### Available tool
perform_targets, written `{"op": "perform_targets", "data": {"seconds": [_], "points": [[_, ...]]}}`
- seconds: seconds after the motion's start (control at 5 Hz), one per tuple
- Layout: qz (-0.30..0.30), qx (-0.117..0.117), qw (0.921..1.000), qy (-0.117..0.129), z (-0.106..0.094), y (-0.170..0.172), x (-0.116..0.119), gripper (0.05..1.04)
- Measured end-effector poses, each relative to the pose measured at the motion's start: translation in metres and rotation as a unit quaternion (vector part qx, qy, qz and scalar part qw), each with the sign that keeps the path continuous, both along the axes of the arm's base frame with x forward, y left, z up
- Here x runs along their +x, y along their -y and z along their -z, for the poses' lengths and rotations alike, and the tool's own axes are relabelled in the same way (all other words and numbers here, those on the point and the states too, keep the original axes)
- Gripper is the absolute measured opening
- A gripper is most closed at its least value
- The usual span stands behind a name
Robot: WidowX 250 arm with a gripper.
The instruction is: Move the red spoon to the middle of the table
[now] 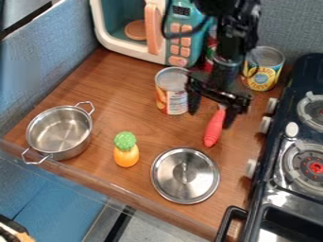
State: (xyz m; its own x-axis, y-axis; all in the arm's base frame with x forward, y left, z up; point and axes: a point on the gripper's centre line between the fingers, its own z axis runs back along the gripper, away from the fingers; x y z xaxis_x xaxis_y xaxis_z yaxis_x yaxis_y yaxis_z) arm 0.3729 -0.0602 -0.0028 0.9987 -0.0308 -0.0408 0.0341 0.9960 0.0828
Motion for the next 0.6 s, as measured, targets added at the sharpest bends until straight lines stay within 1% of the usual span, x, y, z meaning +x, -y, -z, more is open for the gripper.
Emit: {"op": "perform_targets", "data": {"seconds": [0.2,0.4,0.6], "points": [[-0.015,-0.014,0.9995,-0.024,0.0202,-0.0032,0.0052,1.000],[-0.015,-0.022,0.9994,-0.021,0.0224,-0.0002,0.0093,0.944],[-0.006,-0.022,0.9997,-0.004,0.0233,0.0017,0.0095,0.668]]}}
